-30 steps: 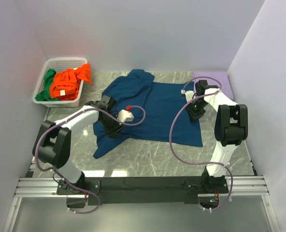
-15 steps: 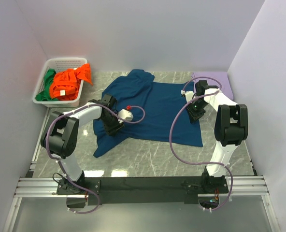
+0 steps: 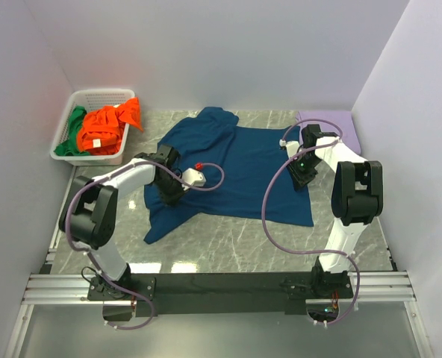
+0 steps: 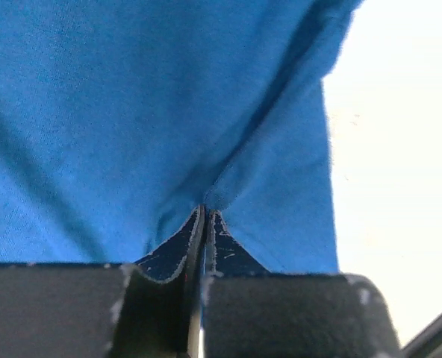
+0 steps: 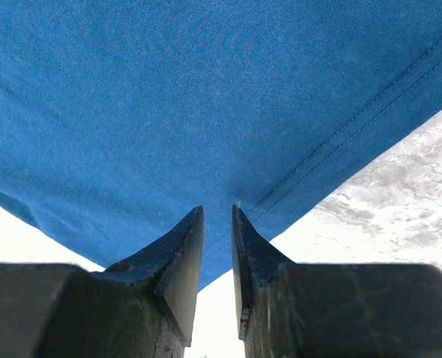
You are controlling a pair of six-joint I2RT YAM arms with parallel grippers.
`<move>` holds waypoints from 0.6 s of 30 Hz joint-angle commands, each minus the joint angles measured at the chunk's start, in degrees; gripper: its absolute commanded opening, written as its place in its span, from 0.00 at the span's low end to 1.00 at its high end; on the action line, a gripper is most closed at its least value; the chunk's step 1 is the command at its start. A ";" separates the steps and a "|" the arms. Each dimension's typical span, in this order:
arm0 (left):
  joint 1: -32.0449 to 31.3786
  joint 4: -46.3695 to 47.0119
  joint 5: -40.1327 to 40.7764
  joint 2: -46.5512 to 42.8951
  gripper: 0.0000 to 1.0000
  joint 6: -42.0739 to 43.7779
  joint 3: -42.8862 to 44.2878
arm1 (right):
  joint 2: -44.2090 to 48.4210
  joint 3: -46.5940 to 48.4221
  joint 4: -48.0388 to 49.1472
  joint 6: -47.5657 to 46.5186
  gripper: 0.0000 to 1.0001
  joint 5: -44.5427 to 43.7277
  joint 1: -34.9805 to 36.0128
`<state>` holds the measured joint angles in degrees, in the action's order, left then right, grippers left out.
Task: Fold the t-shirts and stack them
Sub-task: Flatten the tshirt out
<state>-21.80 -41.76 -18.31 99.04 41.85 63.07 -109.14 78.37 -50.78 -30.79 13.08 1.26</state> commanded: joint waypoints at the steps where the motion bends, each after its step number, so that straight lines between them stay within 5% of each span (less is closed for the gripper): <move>1: -1.40 -3.68 -2.44 -5.61 0.03 0.34 2.23 | -0.63 0.12 -0.28 -0.33 0.29 0.28 -0.12; 12: -16.06 -10.89 -14.46 -6.32 0.01 -5.19 1.88 | -0.72 0.38 -0.54 -0.33 0.28 0.54 -0.11; 18: -25.57 -4.48 -16.68 -5.97 0.03 -13.27 -2.59 | -0.19 -0.50 -0.46 -0.59 0.27 0.28 -0.20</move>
<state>-45.15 -48.27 -30.65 92.99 33.45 61.84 -110.02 78.35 -50.78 -30.79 13.13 1.26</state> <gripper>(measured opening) 0.023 0.277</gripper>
